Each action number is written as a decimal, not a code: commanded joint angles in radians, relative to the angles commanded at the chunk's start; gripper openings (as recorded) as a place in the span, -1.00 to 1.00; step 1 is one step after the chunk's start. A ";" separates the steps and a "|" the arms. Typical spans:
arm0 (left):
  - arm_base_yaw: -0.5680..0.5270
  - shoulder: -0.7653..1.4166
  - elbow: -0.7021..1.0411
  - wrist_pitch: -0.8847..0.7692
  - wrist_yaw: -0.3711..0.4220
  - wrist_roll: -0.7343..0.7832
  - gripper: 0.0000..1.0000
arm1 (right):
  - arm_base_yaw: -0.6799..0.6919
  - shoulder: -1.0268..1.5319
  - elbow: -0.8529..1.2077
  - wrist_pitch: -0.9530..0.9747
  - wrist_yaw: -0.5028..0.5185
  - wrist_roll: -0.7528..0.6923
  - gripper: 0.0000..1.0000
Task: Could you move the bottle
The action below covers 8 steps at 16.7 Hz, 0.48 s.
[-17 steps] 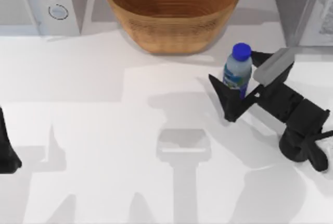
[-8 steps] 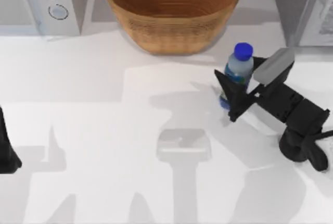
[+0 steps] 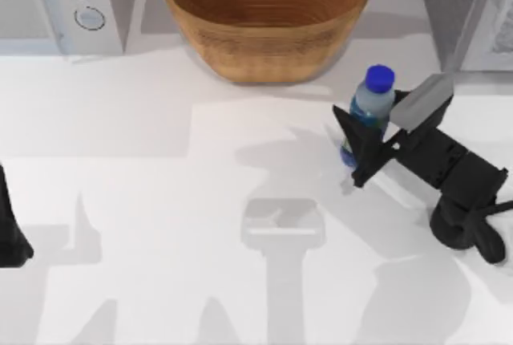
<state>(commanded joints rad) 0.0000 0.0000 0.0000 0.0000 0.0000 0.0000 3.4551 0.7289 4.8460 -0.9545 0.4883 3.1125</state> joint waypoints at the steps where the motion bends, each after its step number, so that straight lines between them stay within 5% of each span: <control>1: 0.000 0.000 0.000 0.000 0.000 0.000 1.00 | 0.000 0.000 0.000 0.000 0.000 0.000 -1.00; 8: 0.000 0.000 0.000 0.000 0.000 0.000 1.00 | -0.014 0.030 0.004 0.018 0.001 0.000 -1.00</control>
<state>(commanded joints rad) 0.0000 0.0000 0.0000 0.0000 0.0000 0.0000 3.4408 0.7589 4.8501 -0.9367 0.4896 3.1126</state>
